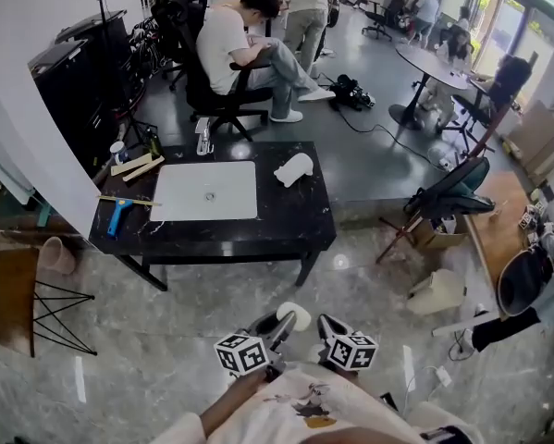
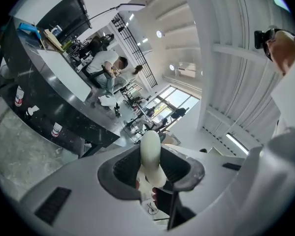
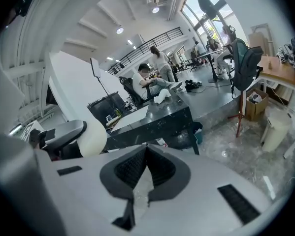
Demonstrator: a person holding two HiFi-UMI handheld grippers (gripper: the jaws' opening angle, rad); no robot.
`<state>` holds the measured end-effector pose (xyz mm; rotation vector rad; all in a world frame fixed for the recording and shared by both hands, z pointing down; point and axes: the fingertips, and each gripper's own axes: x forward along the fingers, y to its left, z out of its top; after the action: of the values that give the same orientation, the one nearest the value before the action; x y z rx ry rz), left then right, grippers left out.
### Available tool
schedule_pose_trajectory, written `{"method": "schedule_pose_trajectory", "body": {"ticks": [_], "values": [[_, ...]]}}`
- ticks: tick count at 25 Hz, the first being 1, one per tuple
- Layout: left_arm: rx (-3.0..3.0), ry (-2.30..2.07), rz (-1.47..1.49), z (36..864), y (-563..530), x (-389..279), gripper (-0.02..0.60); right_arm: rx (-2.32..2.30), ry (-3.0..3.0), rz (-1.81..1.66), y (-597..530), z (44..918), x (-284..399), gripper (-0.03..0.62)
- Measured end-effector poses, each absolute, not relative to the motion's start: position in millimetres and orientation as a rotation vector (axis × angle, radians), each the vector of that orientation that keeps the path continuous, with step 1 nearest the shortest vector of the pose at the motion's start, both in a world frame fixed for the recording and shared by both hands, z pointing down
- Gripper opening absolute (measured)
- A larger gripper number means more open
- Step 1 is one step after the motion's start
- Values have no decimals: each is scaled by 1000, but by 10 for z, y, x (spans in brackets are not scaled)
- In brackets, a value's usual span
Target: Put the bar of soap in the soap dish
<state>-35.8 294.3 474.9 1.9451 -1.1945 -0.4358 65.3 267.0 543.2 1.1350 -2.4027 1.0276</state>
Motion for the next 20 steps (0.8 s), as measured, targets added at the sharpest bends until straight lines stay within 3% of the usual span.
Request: {"method": "schedule_pose_trajectory", "body": {"ticks": [10,20], "values": [[1901,-1255,-524,4698,2850,-719,126,1033,-2440,906,2553,5387,273,6],[1923,-1158,-468,4749,2651,-407,126,1132,-2391,940,2488,5448,600,6]]}}
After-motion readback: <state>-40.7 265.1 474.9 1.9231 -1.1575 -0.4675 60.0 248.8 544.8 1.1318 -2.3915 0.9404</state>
